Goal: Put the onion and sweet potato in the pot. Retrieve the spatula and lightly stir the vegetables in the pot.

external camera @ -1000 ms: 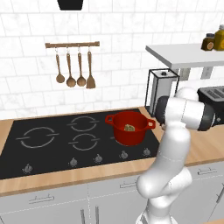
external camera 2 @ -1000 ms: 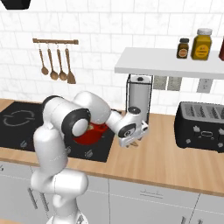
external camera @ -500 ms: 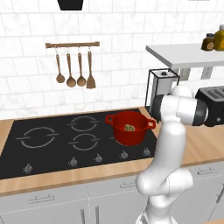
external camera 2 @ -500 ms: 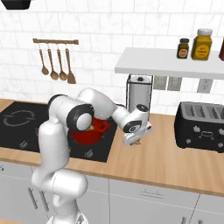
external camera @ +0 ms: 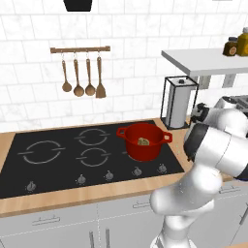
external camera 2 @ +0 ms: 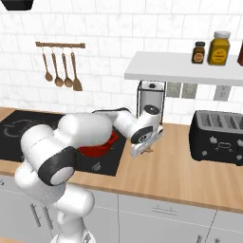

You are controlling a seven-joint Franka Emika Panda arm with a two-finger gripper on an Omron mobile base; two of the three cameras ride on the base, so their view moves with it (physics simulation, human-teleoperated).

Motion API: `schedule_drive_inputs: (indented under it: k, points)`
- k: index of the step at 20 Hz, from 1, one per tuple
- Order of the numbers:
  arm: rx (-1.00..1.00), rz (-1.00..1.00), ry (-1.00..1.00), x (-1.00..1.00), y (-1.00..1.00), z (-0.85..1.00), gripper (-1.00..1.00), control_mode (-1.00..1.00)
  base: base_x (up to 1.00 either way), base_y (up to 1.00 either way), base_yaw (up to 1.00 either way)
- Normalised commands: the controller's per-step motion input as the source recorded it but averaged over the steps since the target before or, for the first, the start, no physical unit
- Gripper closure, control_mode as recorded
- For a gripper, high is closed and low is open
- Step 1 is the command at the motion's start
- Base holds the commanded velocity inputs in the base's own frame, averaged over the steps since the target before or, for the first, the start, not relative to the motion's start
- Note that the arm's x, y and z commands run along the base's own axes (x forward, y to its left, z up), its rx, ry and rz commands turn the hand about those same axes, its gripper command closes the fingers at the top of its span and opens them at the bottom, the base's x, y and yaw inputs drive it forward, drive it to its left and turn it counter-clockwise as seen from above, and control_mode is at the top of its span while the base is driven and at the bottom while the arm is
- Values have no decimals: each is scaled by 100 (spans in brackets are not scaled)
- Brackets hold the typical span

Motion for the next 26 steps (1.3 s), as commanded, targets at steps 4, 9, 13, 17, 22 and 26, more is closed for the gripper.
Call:
schedule_drive_inputs:
  k: [4,9,13,17,22,26]
  points:
    - [-39,31,-16,-96,46,100,100,-100,0,0,0]
    - [-39,31,-11,-91,47,100,100,-100,0,0,0]
    - [-31,27,-4,-53,45,100,100,-100,0,0,0]
    - [-22,25,0,-4,33,100,100,-100,0,0,0]
    - [-18,14,14,2,54,100,100,-100,0,0,0]
    - [-29,6,30,56,81,30,100,-100,0,0,0]
